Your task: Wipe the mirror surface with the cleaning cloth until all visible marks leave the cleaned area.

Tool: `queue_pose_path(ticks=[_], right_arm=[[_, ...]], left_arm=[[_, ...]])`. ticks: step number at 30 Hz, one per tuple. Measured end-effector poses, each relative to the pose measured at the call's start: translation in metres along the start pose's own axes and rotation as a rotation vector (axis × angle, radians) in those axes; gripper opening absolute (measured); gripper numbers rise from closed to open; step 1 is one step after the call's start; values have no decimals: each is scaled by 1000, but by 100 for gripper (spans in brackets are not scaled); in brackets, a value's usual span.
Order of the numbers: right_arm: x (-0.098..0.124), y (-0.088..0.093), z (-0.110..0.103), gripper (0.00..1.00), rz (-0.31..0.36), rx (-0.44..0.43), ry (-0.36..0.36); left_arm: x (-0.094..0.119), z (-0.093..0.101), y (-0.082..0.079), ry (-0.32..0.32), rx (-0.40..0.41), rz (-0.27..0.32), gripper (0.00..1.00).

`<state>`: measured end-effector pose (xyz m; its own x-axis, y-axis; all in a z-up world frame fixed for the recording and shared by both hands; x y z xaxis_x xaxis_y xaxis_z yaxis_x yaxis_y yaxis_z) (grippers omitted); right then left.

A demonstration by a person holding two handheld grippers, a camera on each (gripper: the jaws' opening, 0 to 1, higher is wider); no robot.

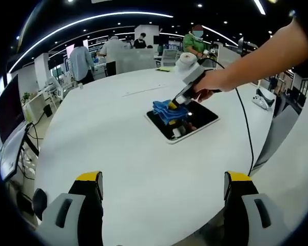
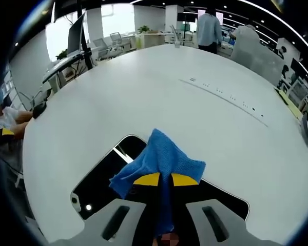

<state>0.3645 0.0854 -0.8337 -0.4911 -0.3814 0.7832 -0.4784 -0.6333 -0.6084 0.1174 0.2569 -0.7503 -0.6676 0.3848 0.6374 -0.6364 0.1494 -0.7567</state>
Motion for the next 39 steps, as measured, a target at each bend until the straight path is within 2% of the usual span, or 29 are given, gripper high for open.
queue_pose_path(ticks=[21, 39], right_arm=[[10, 10, -9, 2, 5, -23, 1], [14, 20, -18, 2, -2, -27, -1]], left_arm=[[-2, 6, -4, 11, -12, 9, 99], [0, 10, 0, 39, -20, 3, 99]])
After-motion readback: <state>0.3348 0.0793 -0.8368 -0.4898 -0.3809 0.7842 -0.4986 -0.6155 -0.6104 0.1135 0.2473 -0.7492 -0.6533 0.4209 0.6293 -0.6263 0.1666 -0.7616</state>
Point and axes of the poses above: the point that each gripper's makers call its tool centre point, and the gripper's own axes: x roughly backward along the fingers, z roughly to its right, y roughly out of its underside, the point moved 2 cm from there along x, roughly backward along the fingers, and after that the axes turned 9 degrees about x, right-handed, at the moved point
